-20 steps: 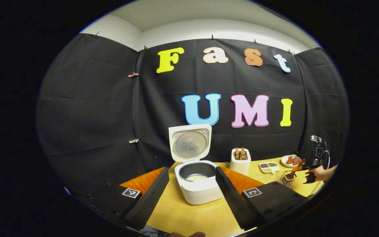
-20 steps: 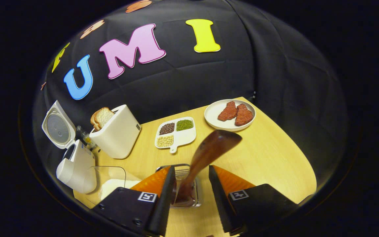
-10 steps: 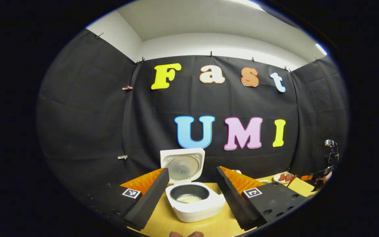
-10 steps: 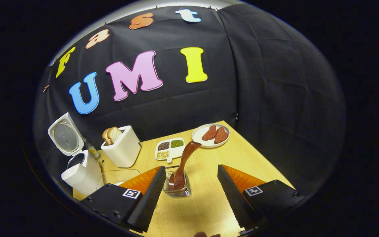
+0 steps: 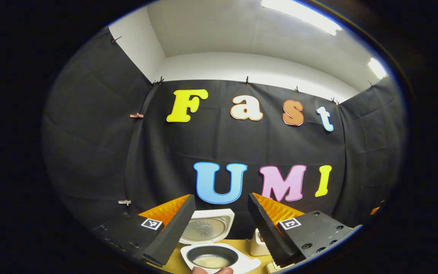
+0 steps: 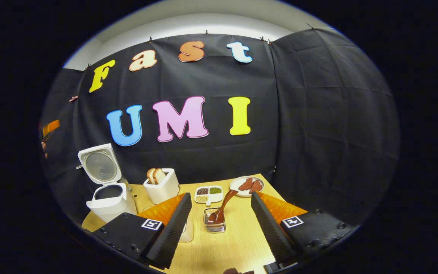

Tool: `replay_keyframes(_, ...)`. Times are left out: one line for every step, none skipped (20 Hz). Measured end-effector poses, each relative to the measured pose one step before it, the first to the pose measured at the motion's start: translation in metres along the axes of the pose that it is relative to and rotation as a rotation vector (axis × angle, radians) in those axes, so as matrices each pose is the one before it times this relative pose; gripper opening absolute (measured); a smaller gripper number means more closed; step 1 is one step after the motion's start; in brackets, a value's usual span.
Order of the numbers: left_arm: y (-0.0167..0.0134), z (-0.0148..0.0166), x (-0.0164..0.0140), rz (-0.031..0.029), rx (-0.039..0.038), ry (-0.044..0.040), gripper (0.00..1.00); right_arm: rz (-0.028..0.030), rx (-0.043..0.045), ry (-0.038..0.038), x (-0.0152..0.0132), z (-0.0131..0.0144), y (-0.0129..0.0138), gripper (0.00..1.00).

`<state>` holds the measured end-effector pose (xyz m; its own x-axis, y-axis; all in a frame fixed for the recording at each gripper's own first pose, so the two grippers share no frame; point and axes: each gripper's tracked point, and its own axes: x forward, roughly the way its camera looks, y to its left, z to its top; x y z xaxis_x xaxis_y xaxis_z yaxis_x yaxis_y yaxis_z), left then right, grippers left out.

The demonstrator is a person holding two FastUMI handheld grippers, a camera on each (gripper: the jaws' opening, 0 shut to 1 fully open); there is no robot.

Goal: Close the left gripper, press the button to open the rice cooker; take a wooden spoon from the chopstick holder with the right hand, scoop a spoonful of rice and pour it into the rice cooker, then put the wooden spoon back into the chopstick holder.

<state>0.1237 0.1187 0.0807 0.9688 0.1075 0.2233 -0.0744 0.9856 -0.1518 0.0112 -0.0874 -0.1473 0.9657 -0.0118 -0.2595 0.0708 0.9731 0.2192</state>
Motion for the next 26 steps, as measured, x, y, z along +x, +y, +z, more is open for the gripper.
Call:
replay_keyframes(0.00581,-0.00286,0.0167,0.01871,-0.01604,0.00657,0.96,-0.00092,-0.00731,-0.01174,-0.0052,0.00623,0.00213,0.98)
replay_keyframes(0.00517,-0.00202,0.01685,0.00992,-0.01078,0.00246,0.96,-0.00078,-0.00124,-0.0048,-0.00614,0.00428,0.00125,0.98)
replay_keyframes(0.00303,-0.00484,0.01538,0.00707,-0.00167,0.0005,0.95,0.00266,0.00288,-0.00462,-0.00413,0.00429,0.00325,0.98)
replay_keyframes(0.00364,-0.00558,0.01566,0.00758,0.014,0.00506,0.96,-0.00086,-0.00001,-0.00468,-0.00376,0.00446,0.00204,0.98)
replay_keyframes(0.00343,-0.00712,0.01712,0.0076,0.01463,0.00338,0.95,-0.00963,-0.00466,-0.00811,-0.00304,0.00345,-0.00066,0.98)
replay_keyframes(0.00003,-0.0067,0.01419,0.00183,0.01459,0.00543,0.95,-0.01194,-0.00557,-0.00709,-0.00157,0.00288,-0.0028,0.98)
replay_keyframes(0.00093,-0.00734,0.01334,0.01126,0.00801,0.0017,0.95,-0.01568,-0.00295,-0.00887,-0.0026,0.00186,-0.00193,0.98)
replay_keyframes(0.00045,-0.00605,0.01243,0.00933,0.00056,0.00209,0.95,-0.0101,-0.00094,-0.00758,-0.0021,0.0023,-0.00049,0.98)
replay_keyframes(-0.00022,-0.00563,0.01323,0.00546,-0.003,0.00217,0.95,-0.01496,-0.00239,-0.00298,-0.00309,0.00105,-0.00025,0.98)
replay_keyframes(-0.00028,-0.00667,0.01223,0.00524,-0.00283,0.00678,0.95,-0.00755,-0.00144,0.00159,-0.00313,-0.00066,0.00066,0.98)
replay_keyframes(0.00033,-0.00847,0.01301,0.00068,-0.00298,0.01337,0.95,-0.00834,-0.00503,0.00123,-0.00347,-0.00078,0.00073,0.98)
replay_keyframes(0.00085,-0.0096,0.01406,0.00537,0.00042,0.01863,0.94,-0.00736,-0.00486,-0.00109,-0.00193,0.00081,0.0009,0.98)
replay_keyframes(0.00105,-0.00884,0.01335,0.00476,0.00622,0.01528,0.94,-0.00855,-0.00919,-0.00666,-0.00268,0.00205,-0.00014,0.98)
replay_keyframes(0.00137,-0.00998,0.01297,0.00826,0.01134,0.01538,0.95,-0.01047,-0.01165,-0.00696,-0.00213,0.00194,-0.00251,0.98)
replay_keyframes(0.0022,-0.01063,0.01367,0.00896,0.01178,0.01899,0.94,-0.01225,-0.0088,-0.00661,-0.00322,0.00187,-0.00316,0.98)
replay_keyframes(0.00103,-0.01053,0.01102,0.00543,0.00619,0.02292,0.94,-0.00985,-0.00633,-0.00205,-0.00333,0.00108,-0.00377,0.99)
replay_keyframes(-0.00051,-0.01227,0.01063,0.00603,0.00171,0.01973,0.94,-0.01433,-0.00776,-0.00376,-0.00405,0.00131,-0.0058,0.99)
replay_keyframes(-0.00056,-0.01227,0.009,0.00629,-0.00248,0.02558,0.94,-0.02065,-0.0169,0.00096,-0.00382,-0.00049,-0.00972,0.99)
replay_keyframes(-0.00072,-0.0125,0.00662,0.00803,-0.00234,0.02635,0.94,-0.02043,-0.01629,0.00067,-0.00363,-0.00073,-0.00995,0.99)
replay_keyframes(-0.00016,-0.01127,0.00582,0.00967,-0.00086,0.02543,0.95,-0.02331,-0.01278,-0.00083,-0.0035,-0.00073,-0.01095,0.99)
replay_keyframes(-0.00044,-0.00988,0.00429,0.01027,0.00012,0.02192,0.94,-0.02164,-0.00042,0.00134,-0.00204,0.00061,-0.00895,0.99)
replay_keyframes(0.00088,-0.00731,0.00244,0.01645,0.00309,0.02103,0.95,-0.01627,0.01311,0.00318,-0.00211,0.00014,-0.00854,0.98)
replay_keyframes(0.00283,-0.00827,0.00134,0.02921,0.00814,0.02505,0.95,-0.01158,0.01879,0.00048,-0.00159,0.00155,-0.007,0.98)
replay_keyframes(0.00116,-0.00816,-0.00039,0.02099,0.00616,0.0263,0.94,-0.00867,0.01764,-0.00365,0.00021,0.00165,-0.00726,0.99)
replay_keyframes(0.00022,0.00083,-0.00058,0.0143,0.02148,0.00023,0.96,-0.00995,0.00945,-0.0009,0.00193,-0.0004,-0.00841,0.98)
replay_keyframes(-0.00248,-0.00035,-0.0016,0.00636,0.02011,0.01036,0.97,-0.01124,0.01123,0.0033,0.00268,-0.00046,-0.00814,0.98)
